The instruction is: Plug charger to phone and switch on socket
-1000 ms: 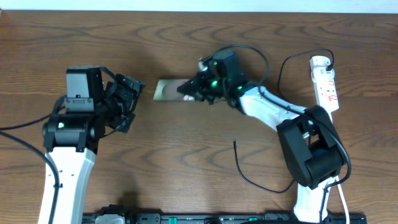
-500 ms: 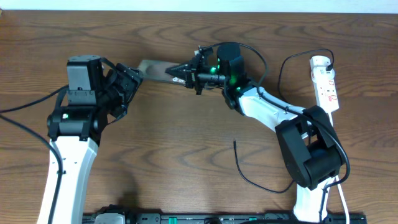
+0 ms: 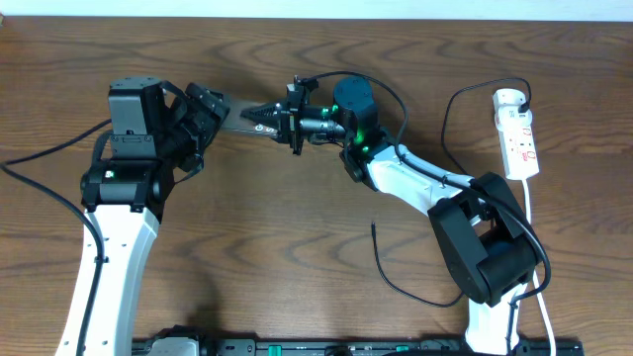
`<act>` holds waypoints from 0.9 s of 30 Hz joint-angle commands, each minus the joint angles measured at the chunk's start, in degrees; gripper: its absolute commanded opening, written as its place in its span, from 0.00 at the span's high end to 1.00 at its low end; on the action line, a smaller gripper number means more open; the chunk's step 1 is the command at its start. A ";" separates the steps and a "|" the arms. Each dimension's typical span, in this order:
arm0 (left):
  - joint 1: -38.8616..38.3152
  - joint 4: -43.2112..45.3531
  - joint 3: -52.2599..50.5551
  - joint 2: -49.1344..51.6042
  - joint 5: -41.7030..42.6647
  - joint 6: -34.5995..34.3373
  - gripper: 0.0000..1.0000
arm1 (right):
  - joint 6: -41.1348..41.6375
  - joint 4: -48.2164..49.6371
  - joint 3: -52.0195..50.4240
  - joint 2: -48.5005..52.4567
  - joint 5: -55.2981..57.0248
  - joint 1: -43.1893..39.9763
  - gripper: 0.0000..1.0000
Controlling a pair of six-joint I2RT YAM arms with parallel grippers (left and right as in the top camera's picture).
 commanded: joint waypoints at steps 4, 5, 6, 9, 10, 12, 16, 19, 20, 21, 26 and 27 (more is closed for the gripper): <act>-0.02 0.63 1.44 0.24 -0.68 -5.20 0.05 | 3.08 4.00 0.79 -0.37 2.27 0.66 0.98; -0.02 0.63 1.44 0.24 -1.05 -7.74 0.05 | 3.08 4.59 0.79 -0.37 2.69 0.74 0.99; -0.02 0.63 1.44 0.24 -1.44 -10.80 0.05 | 3.08 4.66 0.79 -0.37 2.84 0.79 0.98; -0.02 0.70 1.44 0.24 -2.12 -17.09 0.05 | 3.08 5.51 0.79 -0.37 2.84 1.01 0.99; -0.02 0.68 1.44 0.24 -2.10 -18.67 0.05 | 3.08 5.49 0.79 -0.37 2.86 1.09 0.99; -0.02 0.63 1.44 0.24 -2.08 -20.74 0.05 | 3.08 5.77 0.79 -0.37 2.89 1.20 0.99; -0.02 0.66 1.44 0.24 -2.08 -22.67 0.05 | 3.08 7.26 0.79 -0.37 3.74 1.66 0.99; -0.02 0.83 1.44 0.24 -2.08 -22.95 0.05 | 3.08 8.22 0.79 -0.37 4.59 2.40 0.99; -0.02 0.90 1.44 0.24 -2.08 -22.95 0.05 | 3.08 8.20 0.79 -0.37 4.92 2.75 0.99; -0.02 0.90 1.44 0.24 -2.10 -22.95 0.05 | 3.08 8.22 0.79 -0.37 5.40 3.19 0.99; -0.02 1.07 1.44 0.24 -2.08 -22.97 0.05 | 3.08 8.33 0.79 -0.37 8.68 5.53 0.99; -0.02 1.07 1.44 0.24 -2.08 -22.99 0.05 | 3.08 8.35 0.79 -0.37 9.27 5.99 0.99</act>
